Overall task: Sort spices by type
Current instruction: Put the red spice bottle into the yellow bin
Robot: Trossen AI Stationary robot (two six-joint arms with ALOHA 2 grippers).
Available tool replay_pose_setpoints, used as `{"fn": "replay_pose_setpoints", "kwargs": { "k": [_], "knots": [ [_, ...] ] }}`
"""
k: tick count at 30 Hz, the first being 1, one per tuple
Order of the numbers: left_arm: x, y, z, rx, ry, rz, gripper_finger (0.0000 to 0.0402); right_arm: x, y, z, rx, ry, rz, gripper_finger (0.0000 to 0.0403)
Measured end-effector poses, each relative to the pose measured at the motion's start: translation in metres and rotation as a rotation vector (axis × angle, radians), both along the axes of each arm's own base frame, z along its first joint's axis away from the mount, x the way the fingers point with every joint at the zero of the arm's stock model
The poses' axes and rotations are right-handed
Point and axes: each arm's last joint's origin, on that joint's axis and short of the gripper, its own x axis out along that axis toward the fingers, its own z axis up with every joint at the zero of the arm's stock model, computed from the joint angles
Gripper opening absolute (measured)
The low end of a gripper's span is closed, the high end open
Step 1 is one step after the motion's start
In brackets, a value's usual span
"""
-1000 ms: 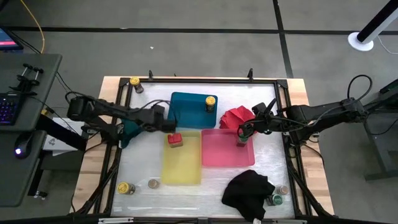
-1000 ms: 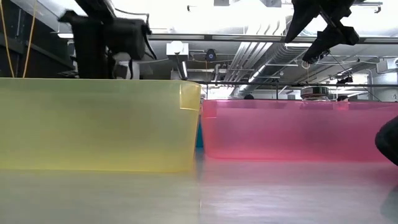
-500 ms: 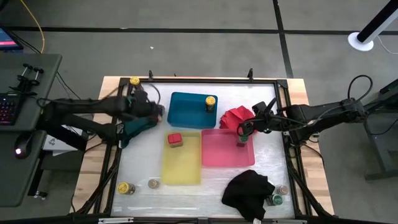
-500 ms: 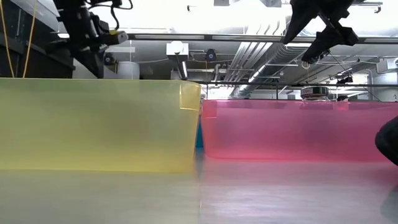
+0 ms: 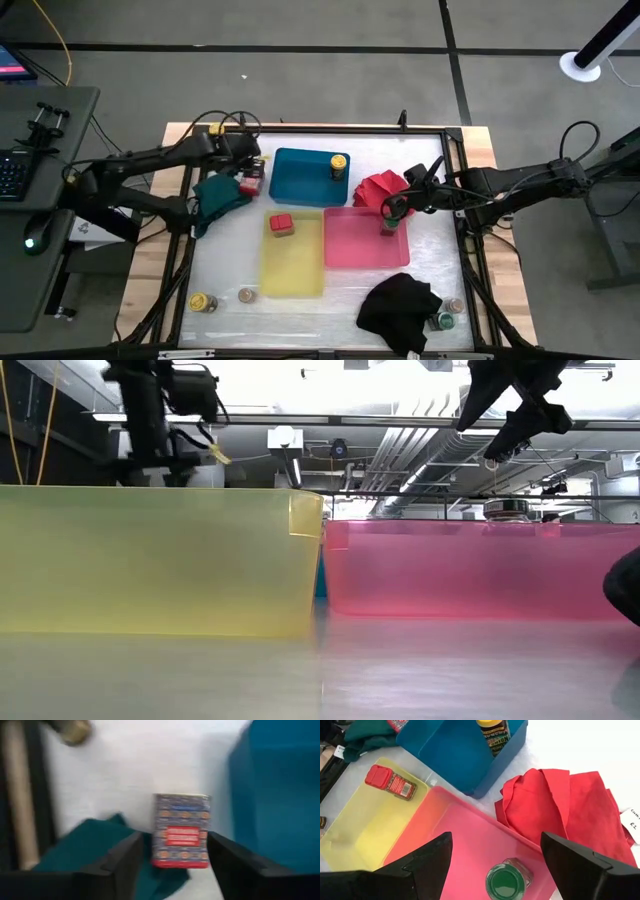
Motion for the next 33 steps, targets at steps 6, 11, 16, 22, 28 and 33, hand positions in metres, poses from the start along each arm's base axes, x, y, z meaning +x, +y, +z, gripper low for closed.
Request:
{"fn": "replay_pose_setpoints", "kwargs": {
  "k": [6, 11, 16, 22, 28, 33],
  "knots": [
    [0.02, 0.019, -0.028, -0.122, 0.001, -0.032, 0.0292, 0.0, 0.001, 0.0, 0.009, 0.013, 0.038, 0.0298],
    [0.026, 0.025, -0.048, -0.177, 0.081, -0.008, 0.0305, 0.0, 0.001, -0.001, 0.022, 0.015, 0.048, 0.0298],
    [0.03, 0.027, -0.055, -0.176, 0.092, 0.002, 0.0305, 0.0, 0.001, -0.001, 0.025, 0.014, 0.045, 0.0298],
    [0.028, 0.034, -0.055, -0.138, 0.097, 0.03, 0.0305, 0.0, 0.001, -0.001, 0.035, 0.008, 0.03, 0.0298],
    [0.024, 0.04, -0.055, -0.15, 0.094, 0.04, 0.0305, 0.0, 0.001, 0.0, 0.042, 0.001, 0.021, 0.0298],
    [0.022, 0.038, -0.054, -0.168, 0.094, 0.038, 0.0305, 0.0, 0.001, 0.0, 0.043, 0.001, 0.019, 0.0298]
  ]
}}
